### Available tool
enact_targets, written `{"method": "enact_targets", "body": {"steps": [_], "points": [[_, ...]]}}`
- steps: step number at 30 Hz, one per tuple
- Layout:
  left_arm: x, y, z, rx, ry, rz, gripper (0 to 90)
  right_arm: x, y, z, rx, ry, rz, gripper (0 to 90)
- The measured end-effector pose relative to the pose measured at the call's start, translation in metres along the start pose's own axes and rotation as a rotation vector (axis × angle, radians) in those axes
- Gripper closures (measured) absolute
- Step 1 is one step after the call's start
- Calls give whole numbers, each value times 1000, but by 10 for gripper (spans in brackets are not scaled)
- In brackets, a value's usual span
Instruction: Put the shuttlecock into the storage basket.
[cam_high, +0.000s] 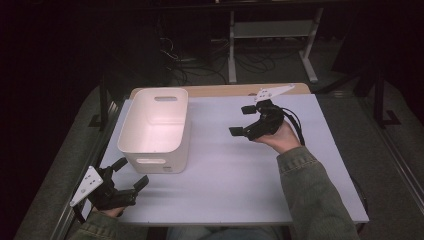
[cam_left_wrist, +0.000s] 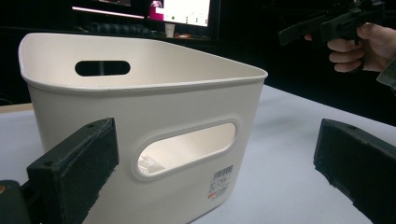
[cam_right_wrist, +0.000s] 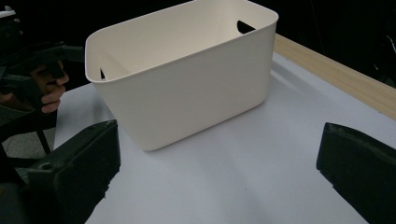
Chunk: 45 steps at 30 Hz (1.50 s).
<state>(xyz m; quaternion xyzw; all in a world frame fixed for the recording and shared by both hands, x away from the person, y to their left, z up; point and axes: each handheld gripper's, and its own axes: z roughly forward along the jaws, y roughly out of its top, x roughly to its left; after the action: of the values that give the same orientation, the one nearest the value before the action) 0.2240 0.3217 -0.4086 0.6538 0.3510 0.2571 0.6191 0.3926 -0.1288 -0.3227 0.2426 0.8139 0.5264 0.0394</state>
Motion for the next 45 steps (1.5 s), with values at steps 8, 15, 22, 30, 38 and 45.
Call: {"method": "enact_targets", "body": {"steps": [8, 15, 22, 30, 38, 45], "points": [[0, 0, 0, 0, 1, 1, 0, -2, -12, -7, -4, -19, 25, 0], [0, 0, 0, 0, -1, 3, 0, -3, -27, -17, -21, -40, 44, 0], [-1, 0, 1, 1, -2, 6, 0, -4, -43, -21, -28, -48, 65, 0], [-1, 0, 1, 2, -2, 5, 0, -4, -58, -28, -44, -65, 88, 0], [-1, 0, 0, 2, -2, 7, 0, -3, -72, -36, -42, -96, 99, 0], [0, 0, 0, 0, -5, 10, 0, -2, -84, -42, -41, -117, 113, 0]]}}
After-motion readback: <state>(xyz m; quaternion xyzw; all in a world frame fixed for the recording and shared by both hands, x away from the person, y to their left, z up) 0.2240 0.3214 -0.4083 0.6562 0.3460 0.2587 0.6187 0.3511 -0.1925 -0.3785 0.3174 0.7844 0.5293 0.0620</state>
